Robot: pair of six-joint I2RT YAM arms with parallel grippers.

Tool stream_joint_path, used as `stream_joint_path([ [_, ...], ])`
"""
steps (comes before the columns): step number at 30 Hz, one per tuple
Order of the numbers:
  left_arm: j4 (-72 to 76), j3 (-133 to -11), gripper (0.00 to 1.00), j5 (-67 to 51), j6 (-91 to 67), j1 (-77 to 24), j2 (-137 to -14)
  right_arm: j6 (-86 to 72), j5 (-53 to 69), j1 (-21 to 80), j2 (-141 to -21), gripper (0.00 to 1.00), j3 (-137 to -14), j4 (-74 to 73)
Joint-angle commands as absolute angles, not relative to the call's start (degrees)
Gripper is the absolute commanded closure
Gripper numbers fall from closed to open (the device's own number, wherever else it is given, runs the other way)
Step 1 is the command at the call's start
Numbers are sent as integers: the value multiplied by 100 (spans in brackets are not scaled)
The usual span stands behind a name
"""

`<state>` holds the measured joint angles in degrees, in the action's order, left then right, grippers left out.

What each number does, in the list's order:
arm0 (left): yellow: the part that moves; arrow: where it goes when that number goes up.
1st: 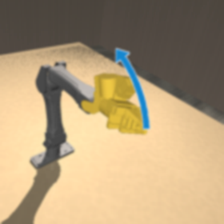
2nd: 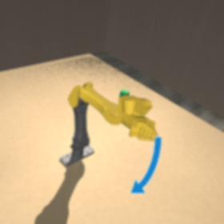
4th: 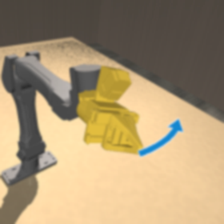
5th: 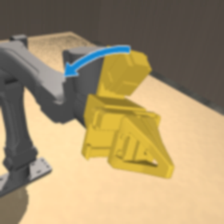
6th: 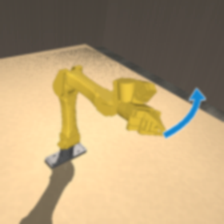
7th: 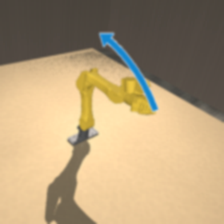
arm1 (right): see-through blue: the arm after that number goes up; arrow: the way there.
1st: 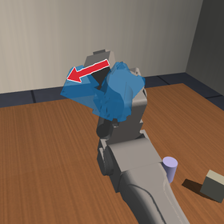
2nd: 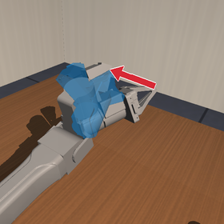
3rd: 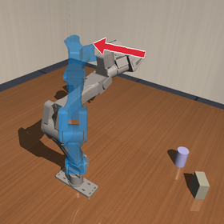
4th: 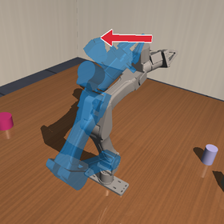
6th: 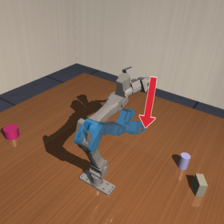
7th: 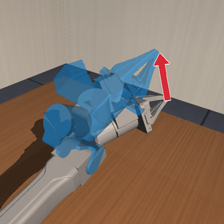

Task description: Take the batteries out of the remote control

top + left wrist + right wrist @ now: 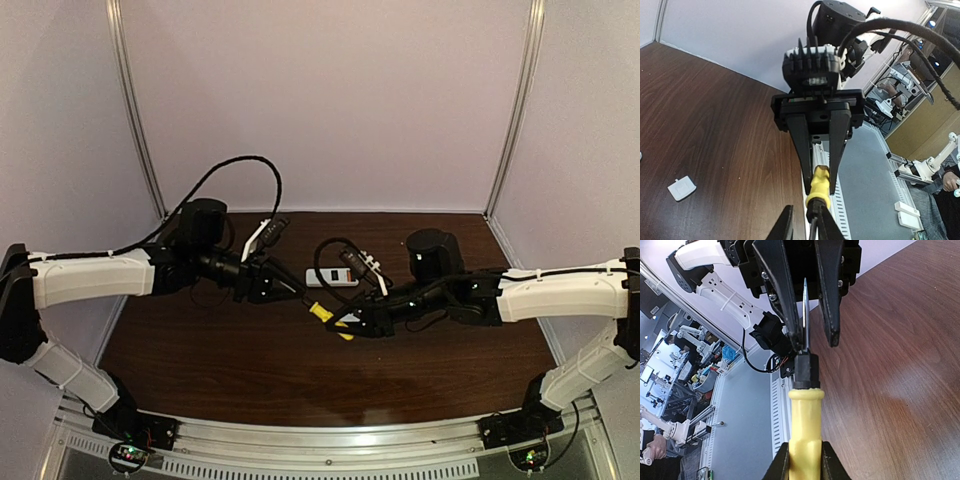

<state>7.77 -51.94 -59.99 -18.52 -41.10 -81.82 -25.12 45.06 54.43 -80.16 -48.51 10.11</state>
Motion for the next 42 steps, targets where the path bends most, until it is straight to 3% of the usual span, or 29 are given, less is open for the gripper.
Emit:
stream_joint_path([
  [1,728,-5394,86,-5898,-1707,-4162,-8286,-2524,4509,5428,-7972,100,-4922,1185],
  [6,647,-5423,100,-5808,-1703,-4175,-8305,-2523,4414,5424,-7963,100,-4913,1195],
  [16,735,-5379,100,-5615,-1934,-4218,-8281,-2497,3923,5429,-7950,100,-4879,1141],
  [22,896,-5361,100,-5532,-2131,-4219,-8292,-2457,3776,5426,-7946,94,-4895,1109],
  [27,852,-5378,100,-5604,-2070,-4219,-8290,-2439,3836,5425,-7977,100,-4916,1145],
  [31,650,-5422,70,-5554,-1879,-4219,-8260,-2433,3940,5426,-8018,100,-4935,1112],
  [33,621,-5420,67,-5503,-1842,-4219,-8249,-2423,3940,5425,-8007,100,-4922,1093],
  [42,611,-5447,89,-5416,-1807,-4219,-8274,-2388,3934,5426,-7937,100,-4865,986],
])
